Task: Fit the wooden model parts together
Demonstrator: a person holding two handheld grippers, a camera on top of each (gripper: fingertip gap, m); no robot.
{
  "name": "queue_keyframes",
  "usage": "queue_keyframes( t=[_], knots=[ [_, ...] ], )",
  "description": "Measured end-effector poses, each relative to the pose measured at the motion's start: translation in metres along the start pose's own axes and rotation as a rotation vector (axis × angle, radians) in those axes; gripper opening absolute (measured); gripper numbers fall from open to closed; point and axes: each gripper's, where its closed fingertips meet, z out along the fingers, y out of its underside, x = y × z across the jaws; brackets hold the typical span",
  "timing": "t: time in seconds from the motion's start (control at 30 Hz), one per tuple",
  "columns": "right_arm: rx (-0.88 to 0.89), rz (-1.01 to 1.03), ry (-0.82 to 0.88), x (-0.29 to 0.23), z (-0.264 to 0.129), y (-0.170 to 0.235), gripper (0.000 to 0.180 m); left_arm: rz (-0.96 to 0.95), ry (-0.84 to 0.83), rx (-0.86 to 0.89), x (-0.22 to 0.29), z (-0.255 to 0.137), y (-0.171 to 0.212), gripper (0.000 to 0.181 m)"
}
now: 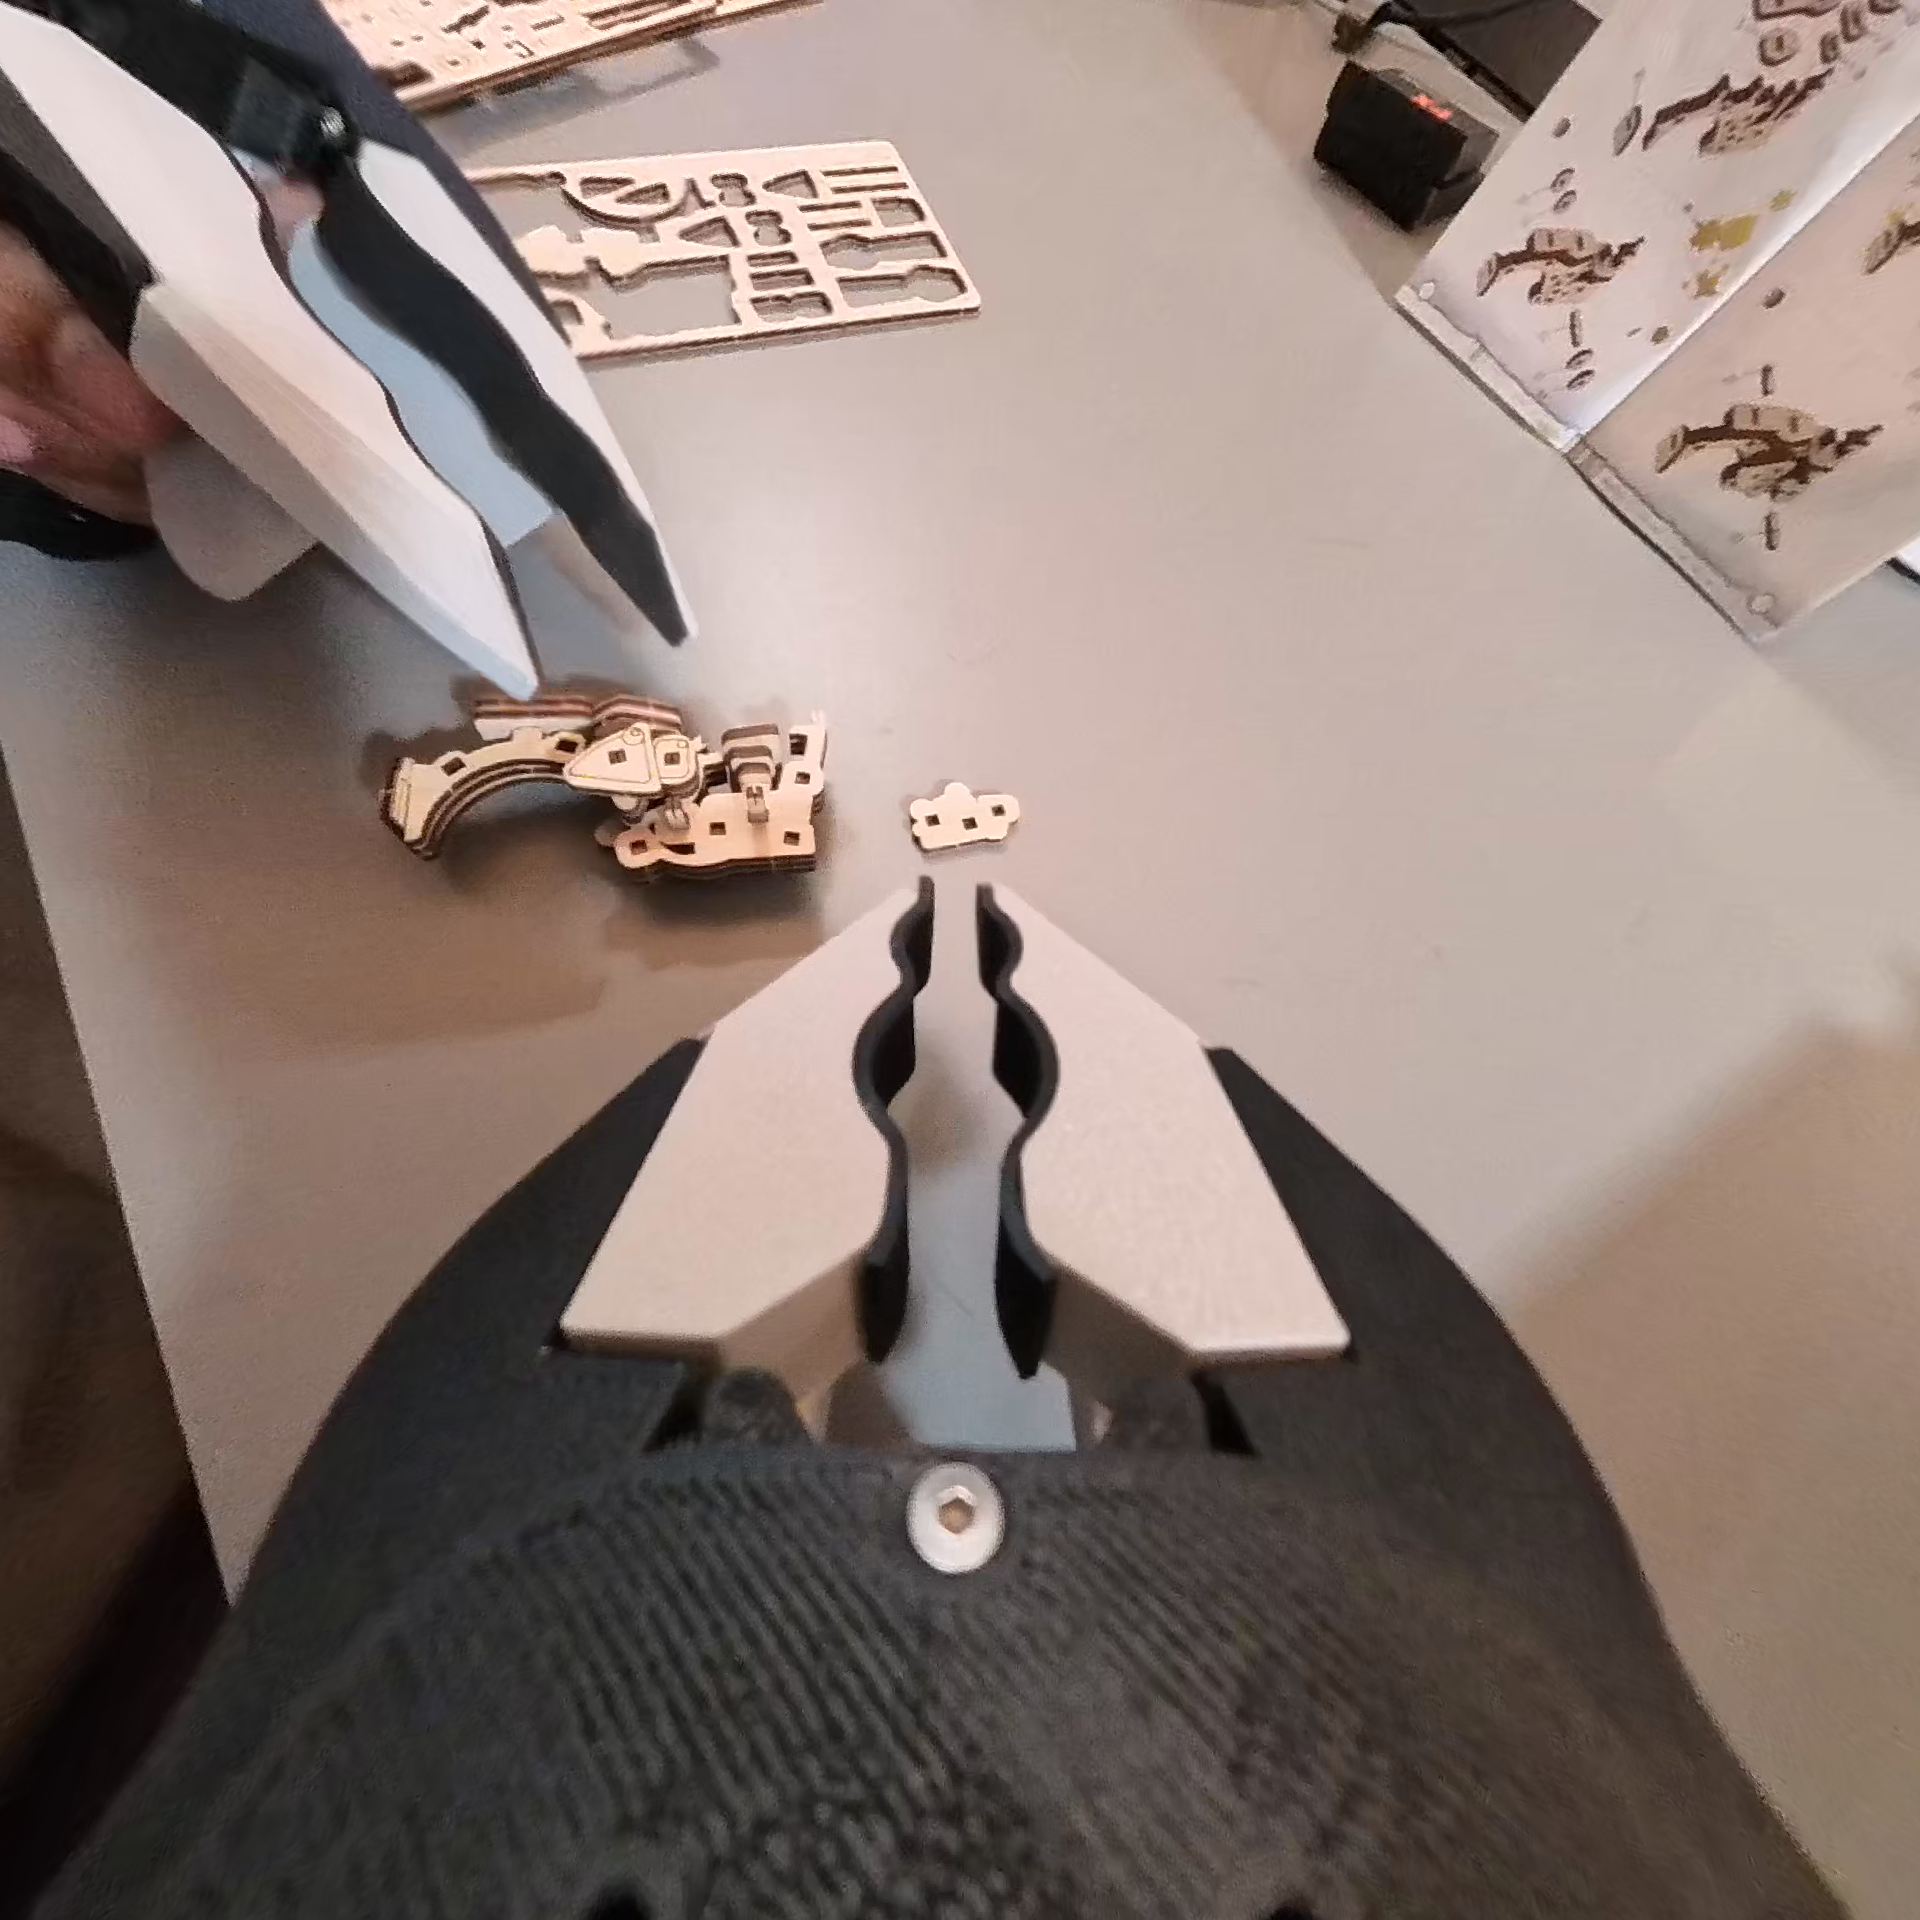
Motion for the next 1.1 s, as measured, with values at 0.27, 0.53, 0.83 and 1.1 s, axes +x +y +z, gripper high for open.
queue_keyframes(
  t=[0.27,0.53,0.83,1.1],
  knots=[
    [0.054,-0.024,0.123,0.012,-0.033,0.002,0.009,0.092,-0.109,0.038,-0.013,0.000,-0.050,0.030],
    [0.163,-0.023,0.175,0.013,-0.066,0.000,0.008,0.277,-0.251,-0.479,-0.036,0.070,-0.030,0.034],
    [0.150,-0.055,0.185,0.014,-0.070,0.012,0.008,0.400,-0.337,-0.560,-0.039,0.076,-0.020,0.009],
    [0.155,-0.044,0.190,0.015,-0.066,0.012,0.008,0.220,0.008,-0.112,0.018,0.062,-0.078,0.008]
  ],
)
